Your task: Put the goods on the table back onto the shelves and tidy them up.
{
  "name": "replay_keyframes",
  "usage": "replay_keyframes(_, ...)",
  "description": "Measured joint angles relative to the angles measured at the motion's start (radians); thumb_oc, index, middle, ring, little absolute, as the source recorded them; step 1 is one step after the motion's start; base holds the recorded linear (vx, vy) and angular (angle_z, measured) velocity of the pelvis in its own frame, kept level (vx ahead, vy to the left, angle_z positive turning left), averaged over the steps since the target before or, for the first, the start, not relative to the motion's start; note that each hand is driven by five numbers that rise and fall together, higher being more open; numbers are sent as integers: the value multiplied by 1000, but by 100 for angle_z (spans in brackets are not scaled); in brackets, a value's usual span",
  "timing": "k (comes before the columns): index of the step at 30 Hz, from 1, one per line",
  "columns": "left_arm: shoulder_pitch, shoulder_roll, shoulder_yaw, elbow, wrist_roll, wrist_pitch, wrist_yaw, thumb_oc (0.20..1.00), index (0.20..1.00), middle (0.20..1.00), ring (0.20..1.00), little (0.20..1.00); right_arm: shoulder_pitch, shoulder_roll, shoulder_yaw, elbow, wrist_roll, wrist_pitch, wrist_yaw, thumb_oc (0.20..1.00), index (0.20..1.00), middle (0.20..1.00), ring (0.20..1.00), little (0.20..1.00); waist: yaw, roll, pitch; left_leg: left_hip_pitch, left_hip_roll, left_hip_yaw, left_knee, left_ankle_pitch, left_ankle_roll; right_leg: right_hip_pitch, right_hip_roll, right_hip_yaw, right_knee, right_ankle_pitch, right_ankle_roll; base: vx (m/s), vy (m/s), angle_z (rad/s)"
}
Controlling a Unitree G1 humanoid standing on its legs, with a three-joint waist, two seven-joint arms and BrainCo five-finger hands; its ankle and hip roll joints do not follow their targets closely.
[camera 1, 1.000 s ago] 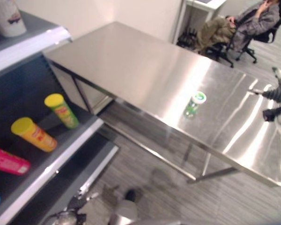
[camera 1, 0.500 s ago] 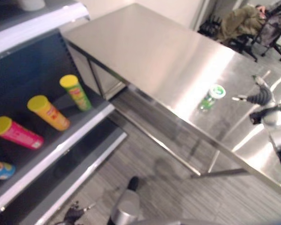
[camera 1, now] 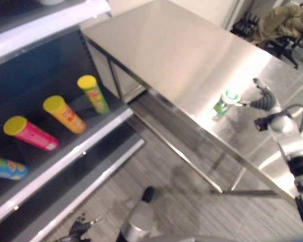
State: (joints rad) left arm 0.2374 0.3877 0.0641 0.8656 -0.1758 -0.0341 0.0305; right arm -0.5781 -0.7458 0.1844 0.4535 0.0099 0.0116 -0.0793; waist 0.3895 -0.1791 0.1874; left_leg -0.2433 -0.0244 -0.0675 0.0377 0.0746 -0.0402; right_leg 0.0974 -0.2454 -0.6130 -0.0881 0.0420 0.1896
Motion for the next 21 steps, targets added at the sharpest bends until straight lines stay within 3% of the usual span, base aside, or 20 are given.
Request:
replay_keyframes(9, -7, -3, 25, -13, 1, -1, 2, 1000, 1000, 1000, 1000, 1000, 160, -12, -88, -251, -34, -13, 20, 1000, 1000, 1000, 1000, 1000, 0, -2, 6, -2, -11, -5, 0, 0, 0, 4, -9, -6, 0, 0, 0, 1, -2, 4)
replay_keyframes(14, -7, -5, 27, -25, 1, -1, 2, 1000, 1000, 1000, 1000, 1000, 279, -27, -166, -319, -65, -20, 32, 1000, 1000, 1000, 1000, 1000, -10, 4, 10, 0, -13, -7, 0, 0, 1, 9, -10, -8, 0, 0, 0, 2, -10, 2)
replay_keyframes(21, -7, -12, 57, -28, 4, -1, 1, 1000, 1000, 1000, 1000, 1000, 340, -27, -165, -346, -69, -19, 73, 1000, 1000, 1000, 1000, 1000, -33, 15, 18, 6, -13, -5, 2, -1, 1, 16, -10, -8, 0, 0, 0, 0, 0, 0)
